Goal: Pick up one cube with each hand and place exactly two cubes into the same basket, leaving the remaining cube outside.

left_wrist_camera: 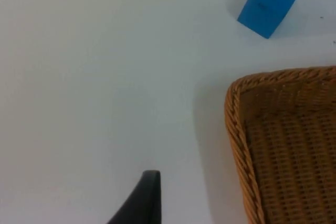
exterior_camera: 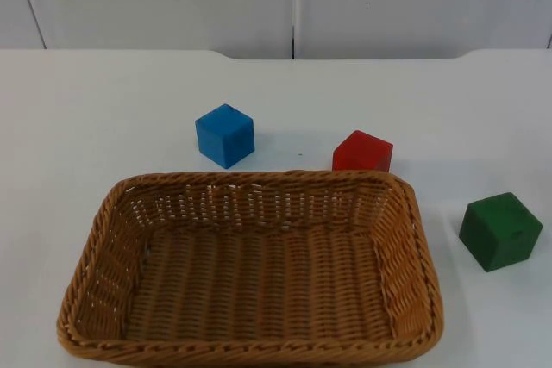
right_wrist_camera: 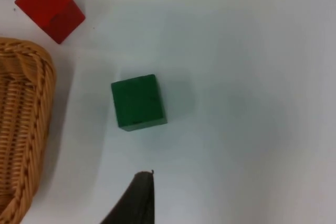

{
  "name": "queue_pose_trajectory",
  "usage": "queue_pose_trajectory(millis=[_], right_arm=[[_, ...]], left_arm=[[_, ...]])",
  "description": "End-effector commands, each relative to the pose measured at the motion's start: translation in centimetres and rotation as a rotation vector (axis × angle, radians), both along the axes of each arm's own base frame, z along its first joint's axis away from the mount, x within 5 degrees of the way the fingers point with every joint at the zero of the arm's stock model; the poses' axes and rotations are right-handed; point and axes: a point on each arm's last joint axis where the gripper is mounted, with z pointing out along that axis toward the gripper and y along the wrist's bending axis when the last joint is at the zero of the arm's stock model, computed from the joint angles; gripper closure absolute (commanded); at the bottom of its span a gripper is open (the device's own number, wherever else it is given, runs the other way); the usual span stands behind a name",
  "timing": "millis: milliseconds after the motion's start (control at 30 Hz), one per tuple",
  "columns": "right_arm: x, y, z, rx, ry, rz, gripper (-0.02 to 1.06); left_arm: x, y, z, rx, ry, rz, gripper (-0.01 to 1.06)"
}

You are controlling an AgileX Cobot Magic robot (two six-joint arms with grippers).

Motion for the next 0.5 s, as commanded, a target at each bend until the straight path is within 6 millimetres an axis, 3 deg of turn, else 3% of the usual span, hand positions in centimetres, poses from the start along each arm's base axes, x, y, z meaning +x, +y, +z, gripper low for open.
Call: queue_pose_trajectory(millis=[0, 300, 467], right_arm=[[0.2, 0.2, 0.3, 0.026, -0.028, 0.021, -0.01], [0.3, 0.5, 0.5, 0.05, -0.05, 0.041, -0.01], [0.6, 1.6, 0.1, 0.043, -0.036, 0.099, -0.01]], left_arm=[[0.9, 0.0, 1.0, -0.015, -0.039, 0.002, 0.0], [4.1, -0.8, 2.9, -0.062, -0.086, -0.081, 0.0], [7.3, -1.2, 2.8, -0.082, -0.063, -0.121, 0.0]])
